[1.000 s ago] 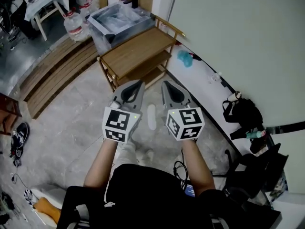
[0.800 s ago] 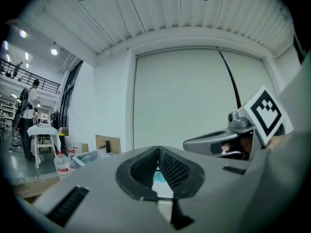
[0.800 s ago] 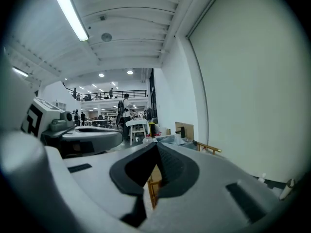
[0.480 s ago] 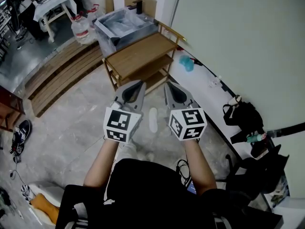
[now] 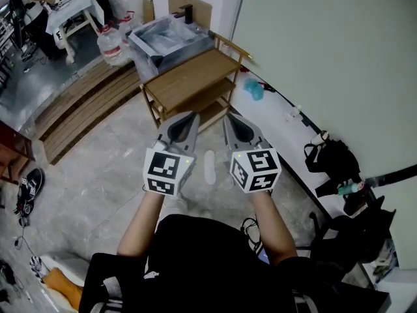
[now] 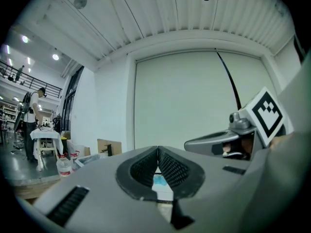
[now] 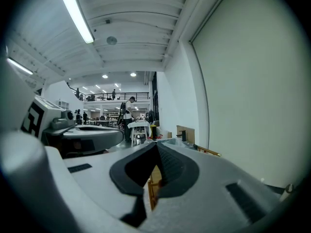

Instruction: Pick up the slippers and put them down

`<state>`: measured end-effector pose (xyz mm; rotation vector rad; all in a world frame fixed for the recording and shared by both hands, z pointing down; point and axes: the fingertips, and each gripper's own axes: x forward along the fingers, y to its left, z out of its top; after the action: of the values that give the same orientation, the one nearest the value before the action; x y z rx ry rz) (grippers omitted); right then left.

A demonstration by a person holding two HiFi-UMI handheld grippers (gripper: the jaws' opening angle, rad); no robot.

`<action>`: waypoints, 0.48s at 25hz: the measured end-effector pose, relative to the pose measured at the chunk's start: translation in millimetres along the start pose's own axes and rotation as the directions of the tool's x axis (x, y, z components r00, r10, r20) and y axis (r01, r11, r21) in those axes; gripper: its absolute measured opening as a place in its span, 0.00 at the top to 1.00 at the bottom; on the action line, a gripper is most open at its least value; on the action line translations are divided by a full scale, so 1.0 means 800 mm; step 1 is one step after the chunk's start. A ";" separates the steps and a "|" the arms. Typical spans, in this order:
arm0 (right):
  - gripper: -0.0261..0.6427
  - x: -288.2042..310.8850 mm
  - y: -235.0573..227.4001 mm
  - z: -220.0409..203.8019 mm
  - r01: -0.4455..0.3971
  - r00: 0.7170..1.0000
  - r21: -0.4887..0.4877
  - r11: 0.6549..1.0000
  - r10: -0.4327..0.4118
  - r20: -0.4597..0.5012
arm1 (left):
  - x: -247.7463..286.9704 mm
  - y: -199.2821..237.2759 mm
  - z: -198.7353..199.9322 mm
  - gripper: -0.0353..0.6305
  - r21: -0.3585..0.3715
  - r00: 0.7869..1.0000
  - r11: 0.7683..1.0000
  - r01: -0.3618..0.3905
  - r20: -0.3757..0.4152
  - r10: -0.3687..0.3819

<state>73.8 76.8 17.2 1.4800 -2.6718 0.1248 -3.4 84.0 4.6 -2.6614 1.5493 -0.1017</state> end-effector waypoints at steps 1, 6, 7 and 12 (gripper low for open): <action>0.96 0.000 0.000 0.000 0.002 1.000 -0.002 1.000 -0.002 0.002 | 0.000 0.000 -0.001 0.94 0.000 1.000 1.000 0.002 -0.001 -0.002; 0.96 0.002 0.012 0.002 -0.002 1.000 -0.013 1.000 0.002 0.010 | -0.008 0.004 -0.002 0.94 0.000 1.000 1.000 -0.003 0.000 0.003; 0.96 0.002 0.013 0.004 -0.003 1.000 -0.015 1.000 0.003 0.012 | -0.009 0.006 -0.001 0.94 0.001 1.000 1.000 -0.005 0.000 0.005; 0.96 0.003 0.018 0.006 -0.008 1.000 -0.016 1.000 0.009 0.016 | -0.014 0.010 0.002 0.94 0.003 1.000 1.000 -0.014 0.004 0.014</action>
<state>60.4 81.8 12.1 1.4719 -2.6858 0.0925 -15.6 89.6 2.4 -2.6466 1.5659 -0.0981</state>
